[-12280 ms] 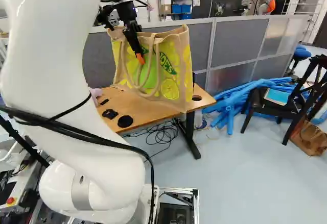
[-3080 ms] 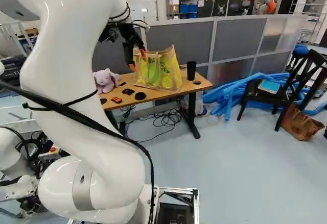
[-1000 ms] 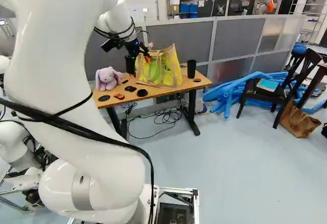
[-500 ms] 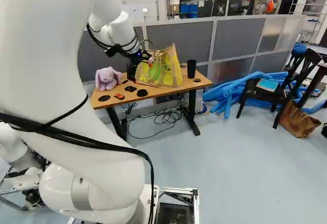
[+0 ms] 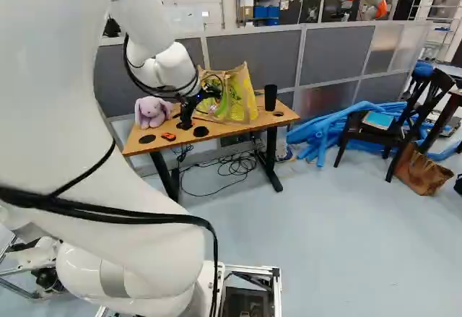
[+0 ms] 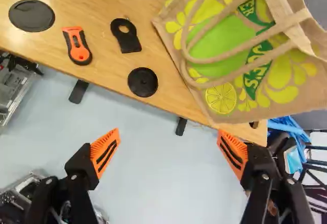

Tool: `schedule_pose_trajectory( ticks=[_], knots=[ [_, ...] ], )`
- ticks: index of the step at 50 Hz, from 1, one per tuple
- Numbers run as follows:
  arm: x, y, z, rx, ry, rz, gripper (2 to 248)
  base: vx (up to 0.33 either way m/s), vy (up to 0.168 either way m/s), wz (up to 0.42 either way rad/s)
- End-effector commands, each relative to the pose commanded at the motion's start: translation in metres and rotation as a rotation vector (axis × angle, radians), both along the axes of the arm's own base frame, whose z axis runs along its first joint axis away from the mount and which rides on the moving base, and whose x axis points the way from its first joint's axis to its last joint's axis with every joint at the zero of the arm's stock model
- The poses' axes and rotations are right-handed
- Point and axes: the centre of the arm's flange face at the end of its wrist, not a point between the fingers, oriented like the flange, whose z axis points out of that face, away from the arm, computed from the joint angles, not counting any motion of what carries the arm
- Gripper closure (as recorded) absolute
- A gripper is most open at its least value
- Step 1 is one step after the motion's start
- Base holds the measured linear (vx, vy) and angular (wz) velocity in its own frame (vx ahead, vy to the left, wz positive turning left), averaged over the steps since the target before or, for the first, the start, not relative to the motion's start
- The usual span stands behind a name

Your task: Pick up the bag on the ground and place it on the table

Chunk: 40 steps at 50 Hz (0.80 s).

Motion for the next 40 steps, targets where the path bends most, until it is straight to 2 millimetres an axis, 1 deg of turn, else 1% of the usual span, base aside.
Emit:
schedule_pose_trajectory(
  ticks=[20,40],
  knots=[
    [-0.044,-0.014,-0.04,0.159,-0.128,-0.144,3,0.0,0.0,0.0],
    [-0.085,-0.024,-0.071,0.297,-0.236,-0.256,3,0.0,0.0,0.0]
  ],
)
